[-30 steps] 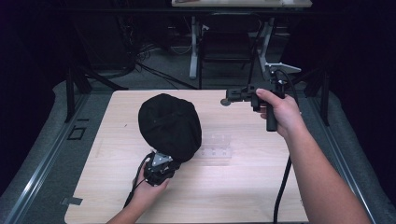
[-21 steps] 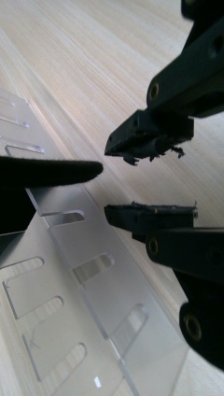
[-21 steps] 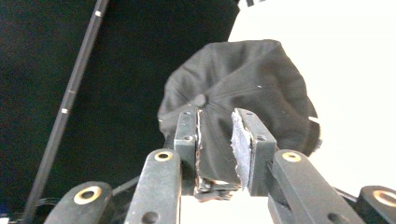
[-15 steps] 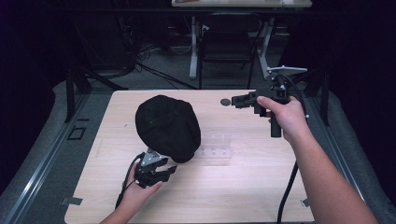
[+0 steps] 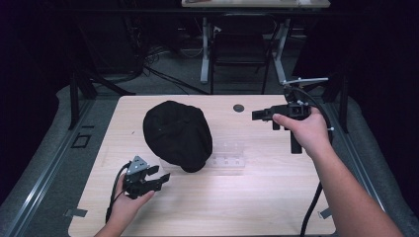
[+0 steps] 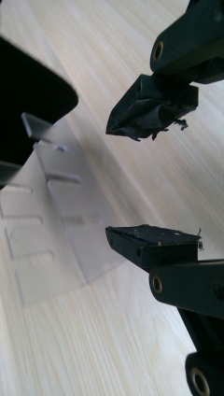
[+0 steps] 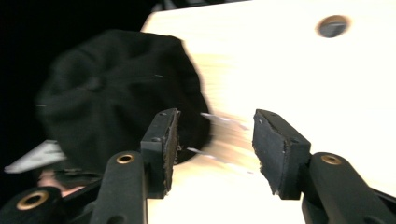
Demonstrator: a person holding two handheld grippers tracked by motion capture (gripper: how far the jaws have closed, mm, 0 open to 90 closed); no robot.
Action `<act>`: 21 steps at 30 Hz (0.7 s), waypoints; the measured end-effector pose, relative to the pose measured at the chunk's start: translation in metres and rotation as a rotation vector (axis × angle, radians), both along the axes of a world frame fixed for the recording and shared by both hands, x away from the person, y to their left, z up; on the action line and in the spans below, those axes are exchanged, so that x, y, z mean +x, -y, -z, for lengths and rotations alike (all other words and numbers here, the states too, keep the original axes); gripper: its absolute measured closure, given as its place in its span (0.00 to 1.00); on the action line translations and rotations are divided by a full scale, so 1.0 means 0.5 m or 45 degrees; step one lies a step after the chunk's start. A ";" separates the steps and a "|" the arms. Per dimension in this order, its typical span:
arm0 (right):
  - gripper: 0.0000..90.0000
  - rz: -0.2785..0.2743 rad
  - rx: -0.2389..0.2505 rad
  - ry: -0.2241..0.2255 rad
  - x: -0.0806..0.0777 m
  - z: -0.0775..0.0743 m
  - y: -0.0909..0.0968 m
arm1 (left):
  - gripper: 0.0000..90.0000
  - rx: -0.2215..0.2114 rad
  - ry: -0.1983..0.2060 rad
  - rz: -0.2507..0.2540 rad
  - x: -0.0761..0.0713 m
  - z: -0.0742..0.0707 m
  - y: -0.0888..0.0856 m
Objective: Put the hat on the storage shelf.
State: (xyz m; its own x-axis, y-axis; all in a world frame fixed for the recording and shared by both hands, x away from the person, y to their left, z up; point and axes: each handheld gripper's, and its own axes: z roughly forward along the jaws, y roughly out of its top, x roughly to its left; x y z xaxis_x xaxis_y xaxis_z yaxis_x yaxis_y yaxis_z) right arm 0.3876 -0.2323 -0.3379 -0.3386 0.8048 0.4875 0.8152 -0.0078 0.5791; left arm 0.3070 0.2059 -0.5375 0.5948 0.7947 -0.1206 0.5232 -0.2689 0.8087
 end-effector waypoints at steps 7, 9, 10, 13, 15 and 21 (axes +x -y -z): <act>0.49 0.037 -0.176 0.017 -0.007 0.041 0.003 | 0.48 -0.039 -0.027 -0.069 0.008 0.016 -0.033; 0.49 0.045 -0.202 0.018 -0.010 0.054 0.005 | 0.48 -0.043 -0.018 -0.077 0.009 0.020 -0.036; 0.49 0.053 -0.212 0.016 -0.012 0.061 0.006 | 0.48 -0.037 -0.023 -0.088 0.010 0.024 -0.041; 0.49 0.063 -0.256 0.010 -0.021 0.080 0.010 | 0.48 -0.049 -0.033 -0.103 0.011 0.026 -0.048; 0.48 0.065 -0.272 0.007 -0.028 0.094 0.013 | 0.48 -0.049 -0.039 -0.100 0.012 0.025 -0.051; 0.48 0.084 -0.292 0.000 -0.045 0.124 0.023 | 0.48 -0.047 -0.032 -0.118 0.014 0.030 -0.055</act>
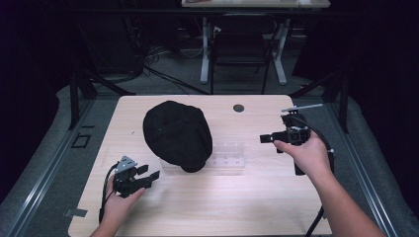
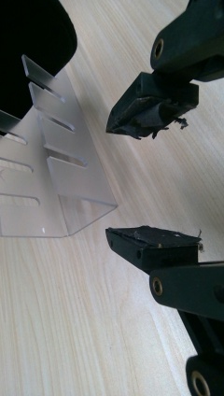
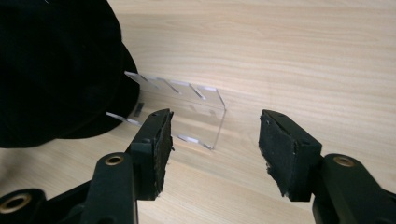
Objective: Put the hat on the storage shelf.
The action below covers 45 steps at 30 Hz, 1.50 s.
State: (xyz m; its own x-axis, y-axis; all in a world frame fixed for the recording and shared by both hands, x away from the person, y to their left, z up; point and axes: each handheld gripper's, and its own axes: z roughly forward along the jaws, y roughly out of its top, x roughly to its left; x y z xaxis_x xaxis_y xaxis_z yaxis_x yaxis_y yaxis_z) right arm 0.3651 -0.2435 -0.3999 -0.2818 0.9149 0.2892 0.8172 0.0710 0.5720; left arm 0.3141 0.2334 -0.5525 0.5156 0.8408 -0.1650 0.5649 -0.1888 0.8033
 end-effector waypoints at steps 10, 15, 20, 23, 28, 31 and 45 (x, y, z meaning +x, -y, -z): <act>0.47 0.010 -0.070 0.013 -0.039 0.056 0.004 | 0.48 0.015 -0.007 0.009 -0.001 0.004 0.004; 0.47 0.009 -0.118 0.031 -0.066 0.100 -0.002 | 0.48 0.018 -0.005 0.011 -0.001 0.005 0.005; 0.47 0.012 -0.134 0.034 -0.081 0.130 -0.005 | 0.47 0.019 -0.003 0.011 -0.001 0.005 0.005; 0.47 0.016 -0.135 0.057 -0.095 0.156 -0.002 | 0.47 0.020 -0.005 0.011 -0.001 0.006 0.004; 0.47 0.034 -0.110 0.069 -0.110 0.181 0.007 | 0.47 0.008 0.008 0.003 0.000 0.009 0.005; 0.47 0.049 -0.108 0.094 -0.123 0.202 0.011 | 0.47 0.012 0.008 0.005 0.000 0.009 0.005; 0.46 0.083 -0.098 0.259 -0.167 0.271 0.025 | 0.46 0.027 -0.003 0.023 -0.001 0.010 0.010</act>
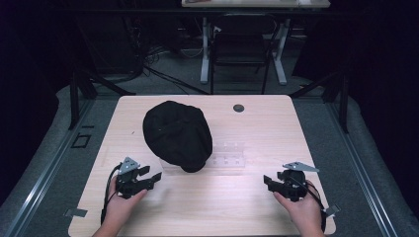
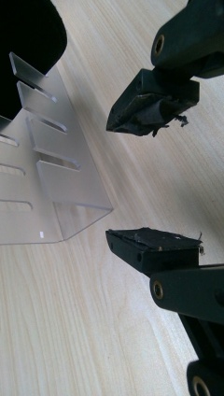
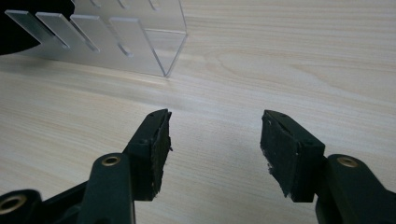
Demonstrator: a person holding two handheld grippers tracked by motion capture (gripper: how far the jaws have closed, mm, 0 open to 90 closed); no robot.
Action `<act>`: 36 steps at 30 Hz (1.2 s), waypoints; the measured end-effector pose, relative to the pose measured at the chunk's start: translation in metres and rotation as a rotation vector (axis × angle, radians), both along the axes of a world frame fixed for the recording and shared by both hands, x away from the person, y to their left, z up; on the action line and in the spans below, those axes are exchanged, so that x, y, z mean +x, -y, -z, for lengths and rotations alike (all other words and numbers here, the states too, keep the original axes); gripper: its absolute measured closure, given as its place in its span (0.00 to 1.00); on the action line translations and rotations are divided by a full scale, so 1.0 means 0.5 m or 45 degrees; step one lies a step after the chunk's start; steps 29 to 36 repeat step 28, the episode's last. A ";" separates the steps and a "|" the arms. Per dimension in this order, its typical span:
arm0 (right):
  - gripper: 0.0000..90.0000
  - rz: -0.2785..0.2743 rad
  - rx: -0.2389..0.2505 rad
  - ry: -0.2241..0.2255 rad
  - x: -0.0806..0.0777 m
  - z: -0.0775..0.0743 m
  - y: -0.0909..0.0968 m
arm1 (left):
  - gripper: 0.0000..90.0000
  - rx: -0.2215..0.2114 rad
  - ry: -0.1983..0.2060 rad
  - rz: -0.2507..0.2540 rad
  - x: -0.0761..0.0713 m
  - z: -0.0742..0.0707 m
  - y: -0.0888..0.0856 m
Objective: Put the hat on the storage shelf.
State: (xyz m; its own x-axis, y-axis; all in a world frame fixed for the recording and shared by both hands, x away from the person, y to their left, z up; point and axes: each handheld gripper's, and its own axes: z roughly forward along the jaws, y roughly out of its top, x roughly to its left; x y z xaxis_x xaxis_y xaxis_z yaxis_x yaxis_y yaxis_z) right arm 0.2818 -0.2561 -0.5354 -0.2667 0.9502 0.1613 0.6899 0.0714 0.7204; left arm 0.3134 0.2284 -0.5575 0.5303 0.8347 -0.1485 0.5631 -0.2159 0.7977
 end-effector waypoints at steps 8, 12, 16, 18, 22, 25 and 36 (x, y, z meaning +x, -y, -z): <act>0.44 -0.014 0.016 0.032 -0.018 0.029 0.003 | 0.46 0.008 0.004 0.018 0.000 0.003 0.006; 0.44 -0.013 0.014 0.099 -0.023 0.031 0.001 | 0.46 0.009 0.014 0.029 0.000 0.006 0.009; 0.44 -0.011 0.008 0.104 -0.020 0.038 0.000 | 0.46 0.013 0.018 0.036 -0.002 0.007 0.013; 0.44 -0.013 0.011 0.098 -0.018 0.042 0.000 | 0.46 0.026 0.007 0.046 -0.002 0.007 0.014; 0.44 -0.015 0.006 0.074 -0.013 0.052 -0.004 | 0.46 0.031 0.016 0.048 -0.003 0.010 0.019; 0.44 -0.019 0.004 0.072 -0.011 0.054 -0.006 | 0.46 0.056 0.019 0.065 -0.005 0.010 0.026; 0.44 -0.022 0.008 0.075 -0.010 0.054 -0.005 | 0.46 0.082 0.036 0.084 -0.009 0.008 0.037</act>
